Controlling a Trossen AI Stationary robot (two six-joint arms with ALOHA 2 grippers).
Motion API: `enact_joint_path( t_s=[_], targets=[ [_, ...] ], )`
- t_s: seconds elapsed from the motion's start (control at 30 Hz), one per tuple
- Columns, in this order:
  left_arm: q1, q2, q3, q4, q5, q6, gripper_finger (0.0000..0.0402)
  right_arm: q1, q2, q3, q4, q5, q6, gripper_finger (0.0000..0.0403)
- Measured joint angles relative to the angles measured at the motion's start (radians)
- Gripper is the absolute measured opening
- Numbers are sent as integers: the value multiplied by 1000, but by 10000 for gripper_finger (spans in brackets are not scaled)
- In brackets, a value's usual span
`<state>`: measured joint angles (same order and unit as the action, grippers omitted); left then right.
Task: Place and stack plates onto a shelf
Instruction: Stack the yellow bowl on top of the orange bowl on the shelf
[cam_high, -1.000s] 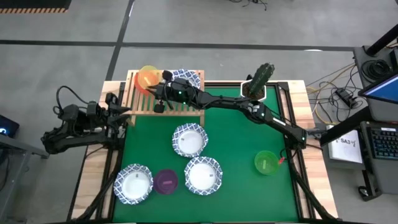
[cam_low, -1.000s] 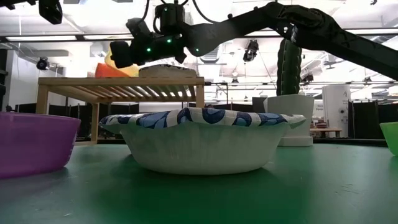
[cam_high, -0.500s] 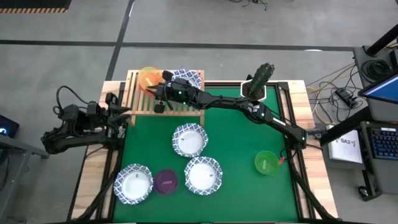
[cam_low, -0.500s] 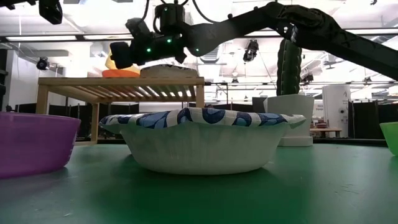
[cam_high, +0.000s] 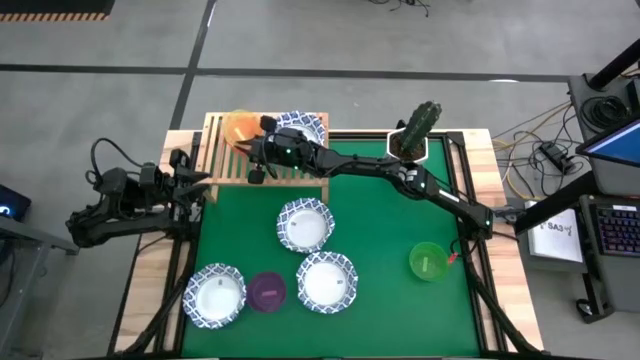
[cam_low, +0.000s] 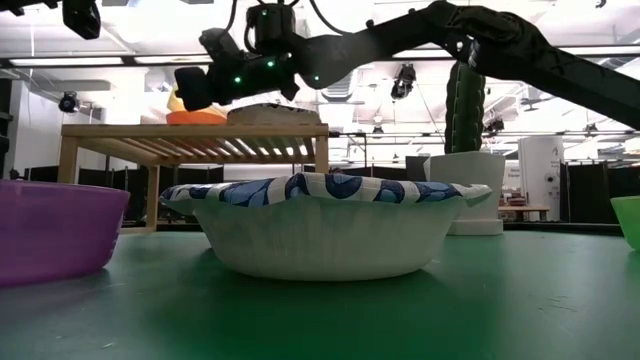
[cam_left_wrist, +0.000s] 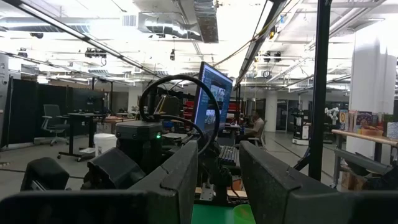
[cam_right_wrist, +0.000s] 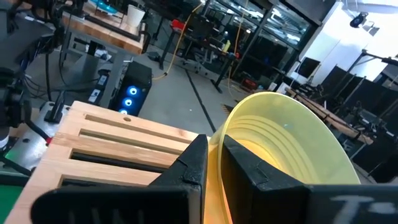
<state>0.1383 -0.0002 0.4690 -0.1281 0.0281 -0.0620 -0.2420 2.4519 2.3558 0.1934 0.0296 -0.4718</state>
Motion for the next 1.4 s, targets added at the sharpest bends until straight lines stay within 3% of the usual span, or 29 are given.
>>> enact_joint_path(
  t_s=[0.37,1.17,1.4],
  targets=[
    [0,0,0,-2,0,0,103,7,-1,0,-1,-1,60,29],
    [0,0,0,-5,0,0,103,21,-13,0,29,43,-34,28],
    [0,0,0,-7,0,0,103,25,-56,-1,40,51,-57,10]
  ],
)
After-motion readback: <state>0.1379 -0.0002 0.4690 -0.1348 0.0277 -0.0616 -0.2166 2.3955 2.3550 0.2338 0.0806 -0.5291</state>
